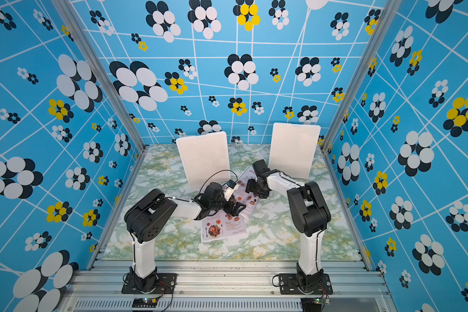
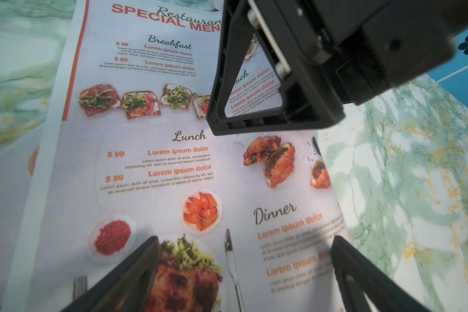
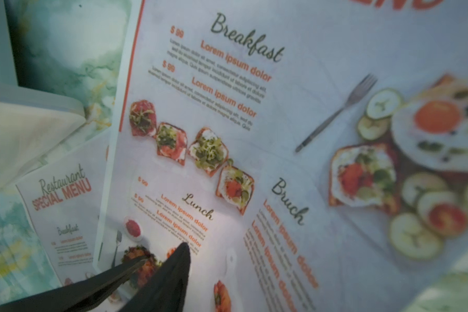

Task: Insert the menus into the narrow rack
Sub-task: Pick up the menu from the center of the board, then move the narrow rack to the center of the board.

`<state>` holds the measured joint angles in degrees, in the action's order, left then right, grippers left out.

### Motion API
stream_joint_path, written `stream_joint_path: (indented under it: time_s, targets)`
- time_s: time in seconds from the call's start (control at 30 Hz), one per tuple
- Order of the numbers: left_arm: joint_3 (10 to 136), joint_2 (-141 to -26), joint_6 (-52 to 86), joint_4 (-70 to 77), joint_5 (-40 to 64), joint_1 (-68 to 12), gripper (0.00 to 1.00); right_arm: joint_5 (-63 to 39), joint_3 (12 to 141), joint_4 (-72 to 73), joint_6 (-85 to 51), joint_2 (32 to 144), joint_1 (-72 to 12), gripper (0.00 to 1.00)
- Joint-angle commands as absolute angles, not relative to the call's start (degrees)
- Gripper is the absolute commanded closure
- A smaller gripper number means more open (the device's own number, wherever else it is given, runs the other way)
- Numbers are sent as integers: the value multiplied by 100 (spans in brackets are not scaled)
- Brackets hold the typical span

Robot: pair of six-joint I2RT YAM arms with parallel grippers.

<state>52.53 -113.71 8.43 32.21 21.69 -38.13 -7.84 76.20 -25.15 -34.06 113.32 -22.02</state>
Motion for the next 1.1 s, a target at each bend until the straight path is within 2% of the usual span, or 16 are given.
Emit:
stream_joint_path:
  time_s: [0.0,0.23,0.53,0.7,0.9,1.07]
  targets:
    - [5073,-11402,922,3119,2283,-3850,0,-733,7436,-2897,-3403,11493,-2250,39]
    - [4903,-10912,955,3103,2279,-3834,1,-635,7427,-3103,-3240,11296,-2255,73]
    - [4658,-8918,662,2315,1707,-3712,0,-679,7411,-3324,-2926,10753,-2261,99]
    - [4263,-8041,944,2248,1567,-3136,1,-1083,7642,-3295,-2640,10287,-2286,100]
    - [3462,-7139,1472,2938,1576,-2068,1,-1511,8656,-3477,-2145,9972,-2320,100]
    - [3068,-6639,1481,3133,424,-1726,1,-1660,10032,-3617,-1989,10112,-2320,100]
